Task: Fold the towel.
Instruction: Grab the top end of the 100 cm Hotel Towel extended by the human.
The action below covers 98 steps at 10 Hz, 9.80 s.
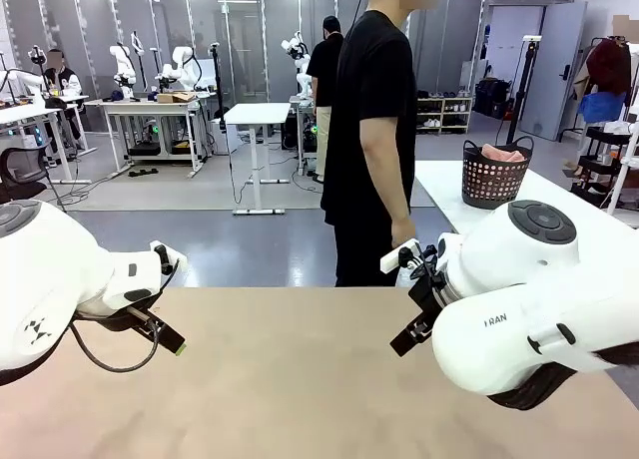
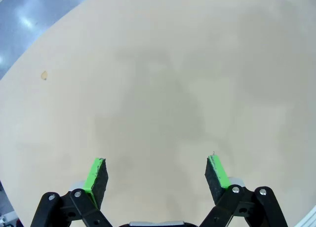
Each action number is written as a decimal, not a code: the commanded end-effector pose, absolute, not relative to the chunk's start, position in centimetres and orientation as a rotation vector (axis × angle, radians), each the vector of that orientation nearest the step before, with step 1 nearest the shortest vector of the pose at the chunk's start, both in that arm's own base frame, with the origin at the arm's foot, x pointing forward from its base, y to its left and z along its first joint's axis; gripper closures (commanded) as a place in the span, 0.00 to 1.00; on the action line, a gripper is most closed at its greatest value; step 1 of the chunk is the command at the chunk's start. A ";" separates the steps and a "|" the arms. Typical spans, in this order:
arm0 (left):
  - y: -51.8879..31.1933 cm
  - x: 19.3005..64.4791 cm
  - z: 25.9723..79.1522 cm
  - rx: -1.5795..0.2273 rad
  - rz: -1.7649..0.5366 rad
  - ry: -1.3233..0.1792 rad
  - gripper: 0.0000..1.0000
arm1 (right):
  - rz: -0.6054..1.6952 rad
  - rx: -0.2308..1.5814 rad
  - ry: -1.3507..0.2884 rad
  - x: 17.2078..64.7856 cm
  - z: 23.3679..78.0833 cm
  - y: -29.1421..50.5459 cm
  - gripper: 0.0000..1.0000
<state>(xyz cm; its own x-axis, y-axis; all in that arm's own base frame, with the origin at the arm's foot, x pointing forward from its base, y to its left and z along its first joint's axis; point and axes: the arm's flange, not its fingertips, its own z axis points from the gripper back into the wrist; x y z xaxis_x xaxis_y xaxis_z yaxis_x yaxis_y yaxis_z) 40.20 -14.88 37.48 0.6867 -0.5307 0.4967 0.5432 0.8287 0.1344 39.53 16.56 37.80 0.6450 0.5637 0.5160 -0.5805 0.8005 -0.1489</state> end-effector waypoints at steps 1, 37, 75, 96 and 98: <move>-12.6 41.1 41.3 -0.118 -0.593 -0.496 0.00 | 0.620 0.180 -0.559 40.4 42.9 14.4 0.00; 20.4 30.4 43.2 -1.378 -0.169 -0.441 0.00 | 0.209 1.230 -0.575 26.2 45.7 -18.2 0.00; 20.4 30.4 43.2 -1.378 -0.169 -0.441 0.00 | 0.209 1.230 -0.575 26.2 45.7 -18.2 0.00; 20.4 30.4 43.2 -1.378 -0.169 -0.441 0.00 | 0.209 1.230 -0.575 26.2 45.7 -18.2 0.00; 20.4 30.4 43.2 -1.378 -0.169 -0.441 0.00 | 0.209 1.230 -0.575 26.2 45.7 -18.2 0.00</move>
<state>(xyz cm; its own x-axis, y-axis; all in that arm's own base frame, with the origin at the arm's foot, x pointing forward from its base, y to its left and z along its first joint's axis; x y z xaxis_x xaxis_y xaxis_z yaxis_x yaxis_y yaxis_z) 30.47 20.28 43.33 0.9134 0.1439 0.3807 0.3498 0.2008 -0.9151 26.07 -18.08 45.57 0.8521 -0.1467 0.5024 -0.4311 0.3474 0.8327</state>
